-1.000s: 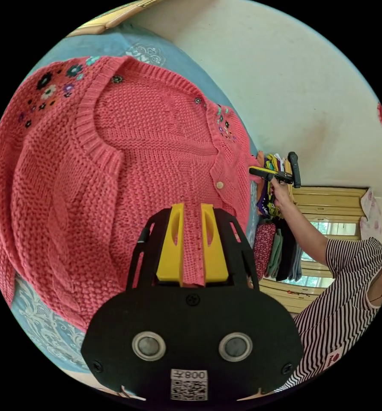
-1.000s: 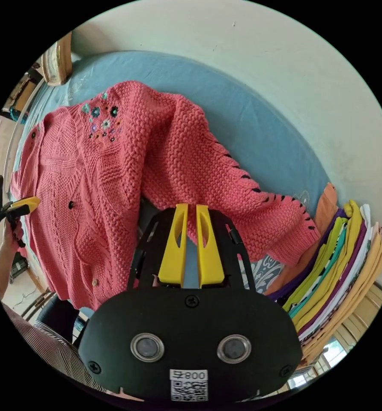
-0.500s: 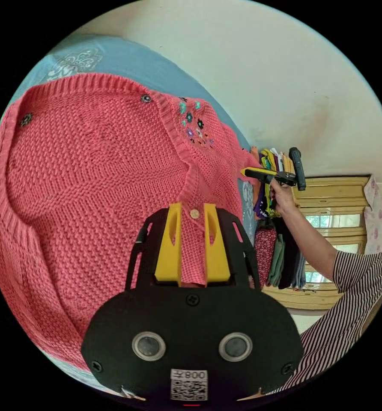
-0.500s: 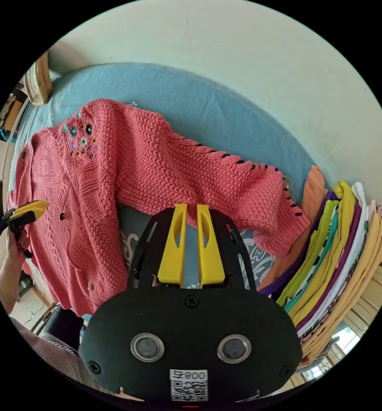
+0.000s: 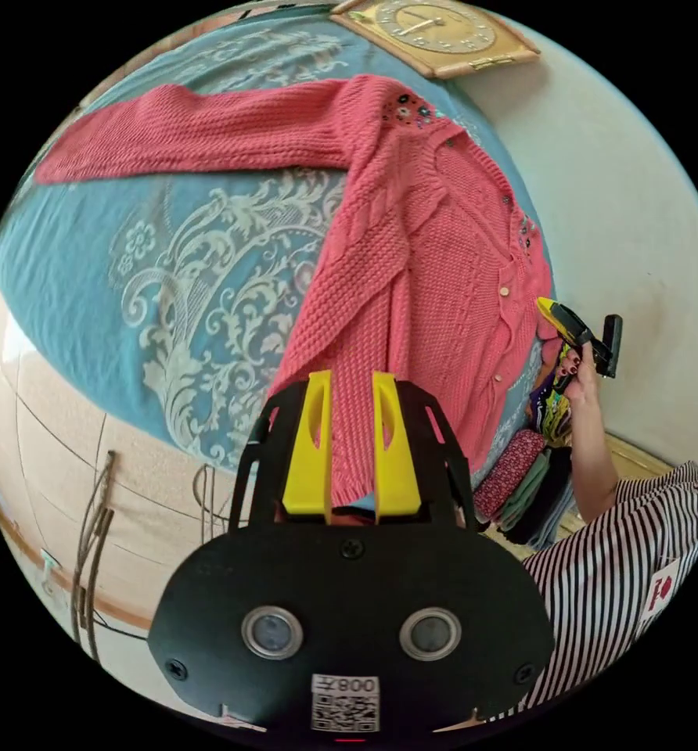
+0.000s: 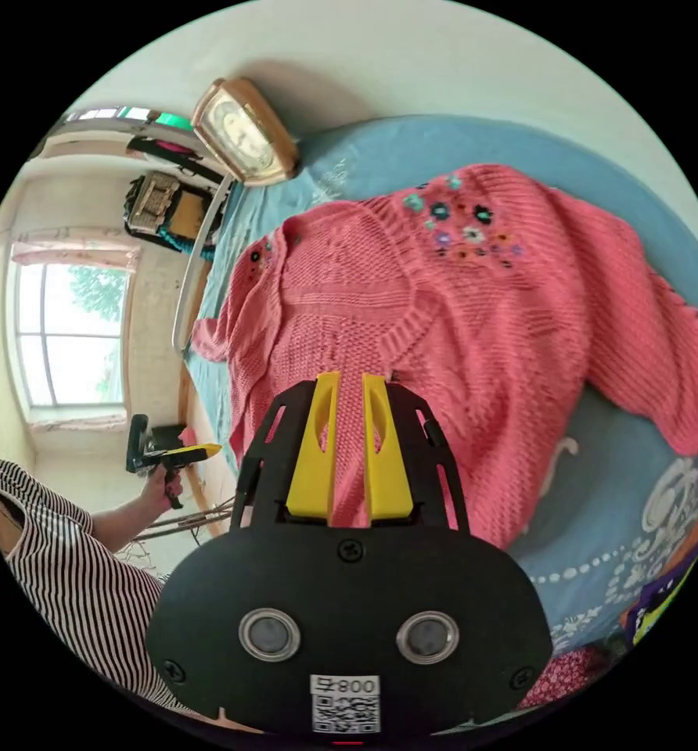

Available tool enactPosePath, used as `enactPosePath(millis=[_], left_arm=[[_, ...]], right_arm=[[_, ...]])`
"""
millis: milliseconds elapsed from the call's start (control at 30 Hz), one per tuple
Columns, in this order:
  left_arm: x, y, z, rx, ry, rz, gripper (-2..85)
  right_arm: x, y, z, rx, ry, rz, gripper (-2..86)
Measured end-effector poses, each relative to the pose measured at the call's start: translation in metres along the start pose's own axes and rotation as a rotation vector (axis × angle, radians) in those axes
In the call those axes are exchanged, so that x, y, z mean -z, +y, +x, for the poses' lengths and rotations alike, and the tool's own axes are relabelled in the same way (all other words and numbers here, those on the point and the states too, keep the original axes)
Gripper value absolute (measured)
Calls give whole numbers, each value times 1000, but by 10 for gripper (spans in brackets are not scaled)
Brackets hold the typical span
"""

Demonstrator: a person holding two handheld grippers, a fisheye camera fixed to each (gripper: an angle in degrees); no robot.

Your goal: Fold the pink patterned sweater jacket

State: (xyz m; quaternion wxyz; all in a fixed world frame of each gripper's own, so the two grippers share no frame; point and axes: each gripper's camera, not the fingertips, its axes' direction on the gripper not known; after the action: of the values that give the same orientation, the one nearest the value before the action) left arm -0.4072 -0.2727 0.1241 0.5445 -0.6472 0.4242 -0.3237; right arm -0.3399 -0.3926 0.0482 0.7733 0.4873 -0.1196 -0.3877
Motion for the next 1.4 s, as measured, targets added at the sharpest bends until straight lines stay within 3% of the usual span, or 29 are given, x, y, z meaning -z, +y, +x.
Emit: enactPosePath(millis=[167,267,367,567,933,1167,1400], left_arm=[[-14,64,-49,160,10,-67,100],[-33,99,-71,237,110,-127,102],[-32,127,-84,282,172,-68,97],[-27,162,-91,232,258,-85,97],[-15,215,-100,188,233,-111,39],[35,258,-79,65,261,-57,26],[44,284,5,-360,317,-181,23]], right_arm=[[-84,-63,-63,135,27,-90,60],[-119,-90,-81,144,49,-128,67],[-149,-107,-93,127,56,-155,74],[-190,-127,-108,75,95,-166,77],[-238,-155,-136,53,79,-185,24],[-216,-174,-177,174,-23,-183,10],[-168,-198,-189,266,44,-223,8]])
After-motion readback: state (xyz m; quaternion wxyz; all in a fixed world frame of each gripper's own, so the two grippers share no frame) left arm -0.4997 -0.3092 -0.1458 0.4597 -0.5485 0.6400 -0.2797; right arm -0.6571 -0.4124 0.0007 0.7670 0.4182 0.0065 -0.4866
